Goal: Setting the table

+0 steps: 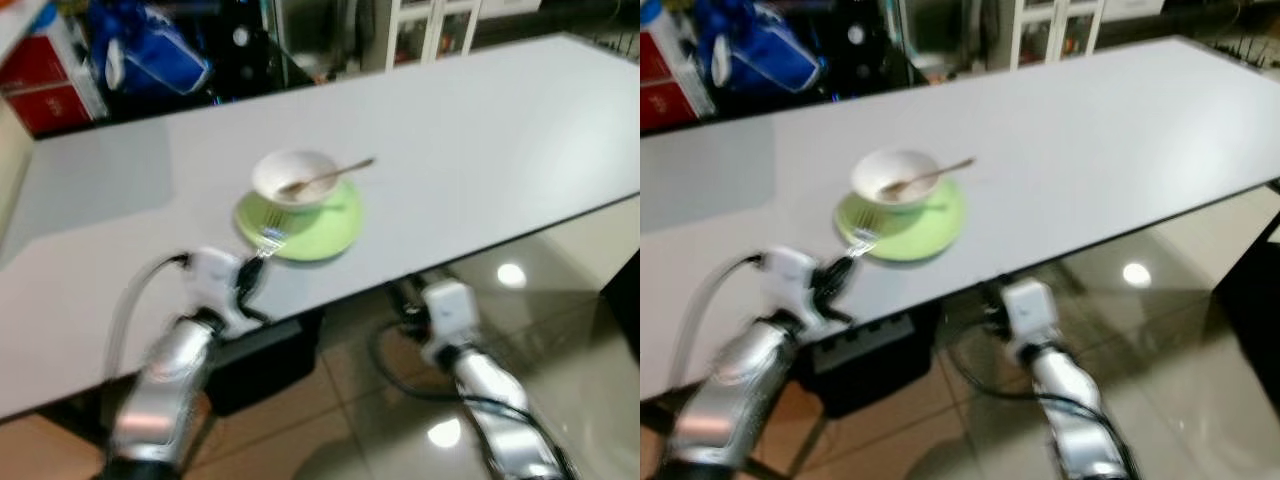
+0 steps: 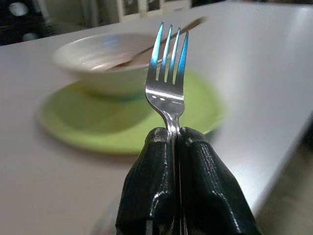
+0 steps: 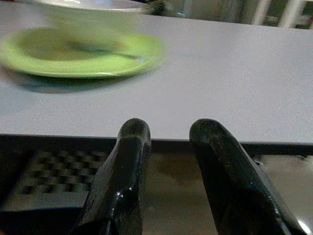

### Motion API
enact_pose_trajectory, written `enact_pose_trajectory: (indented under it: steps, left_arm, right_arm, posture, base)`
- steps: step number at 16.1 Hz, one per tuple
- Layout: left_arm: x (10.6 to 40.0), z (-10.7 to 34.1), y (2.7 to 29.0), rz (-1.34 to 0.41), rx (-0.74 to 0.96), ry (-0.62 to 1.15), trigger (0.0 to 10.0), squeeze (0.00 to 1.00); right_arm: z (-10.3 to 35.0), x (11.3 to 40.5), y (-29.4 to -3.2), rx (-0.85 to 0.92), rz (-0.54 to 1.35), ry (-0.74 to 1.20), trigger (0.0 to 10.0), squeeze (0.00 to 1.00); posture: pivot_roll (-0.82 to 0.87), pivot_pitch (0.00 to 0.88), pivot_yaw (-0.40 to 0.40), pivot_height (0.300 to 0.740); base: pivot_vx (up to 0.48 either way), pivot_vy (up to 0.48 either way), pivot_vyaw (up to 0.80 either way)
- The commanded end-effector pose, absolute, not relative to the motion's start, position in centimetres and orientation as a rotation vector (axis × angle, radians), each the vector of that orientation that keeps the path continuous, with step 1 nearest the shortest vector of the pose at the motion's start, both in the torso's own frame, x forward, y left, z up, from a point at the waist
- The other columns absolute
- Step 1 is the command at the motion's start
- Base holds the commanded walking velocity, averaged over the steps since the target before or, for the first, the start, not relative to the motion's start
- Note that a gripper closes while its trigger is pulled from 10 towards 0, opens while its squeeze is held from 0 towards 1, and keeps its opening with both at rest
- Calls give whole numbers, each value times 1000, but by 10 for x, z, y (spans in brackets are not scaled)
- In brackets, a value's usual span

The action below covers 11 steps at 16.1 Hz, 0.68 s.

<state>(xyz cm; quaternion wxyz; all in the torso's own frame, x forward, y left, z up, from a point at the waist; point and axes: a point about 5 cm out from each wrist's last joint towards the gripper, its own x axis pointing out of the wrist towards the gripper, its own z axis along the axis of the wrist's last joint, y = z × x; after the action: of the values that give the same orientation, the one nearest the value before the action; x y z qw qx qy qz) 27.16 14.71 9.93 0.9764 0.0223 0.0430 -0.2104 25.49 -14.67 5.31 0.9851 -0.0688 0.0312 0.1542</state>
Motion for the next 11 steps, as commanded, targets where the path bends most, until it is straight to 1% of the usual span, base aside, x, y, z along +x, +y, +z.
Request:
enact_pose_trajectory:
  steps: [1, 2, 9, 11]
  left_arm:
    - [274, 107, 161, -378, 60, 67, 10000, 0]
    - [275, 106, 163, -356, 46, 74, 10000, 0]
    - [280, 107, 167, -302, 74, 69, 10000, 0]
    - [279, 107, 165, -305, 71, 67, 10000, 0]
  right_arm:
    - [61, 259, -136, -126, 335, 22, 10000, 0]
    - [61, 259, -136, -126, 336, 23, 10000, 0]
    - [61, 259, -135, -129, 344, 27, 10000, 0]
    - [61, 258, -136, -130, 344, 27, 10000, 0]
  posture:
    - [64, 0, 71, 740]
    - [64, 0, 71, 740]
    - [66, 0, 66, 740]
    - [66, 0, 66, 740]
  base:
    - [300, -371, 0]
    - [349, -322, 0]
    - [0, 0, 0]
    - [328, 0, 0]
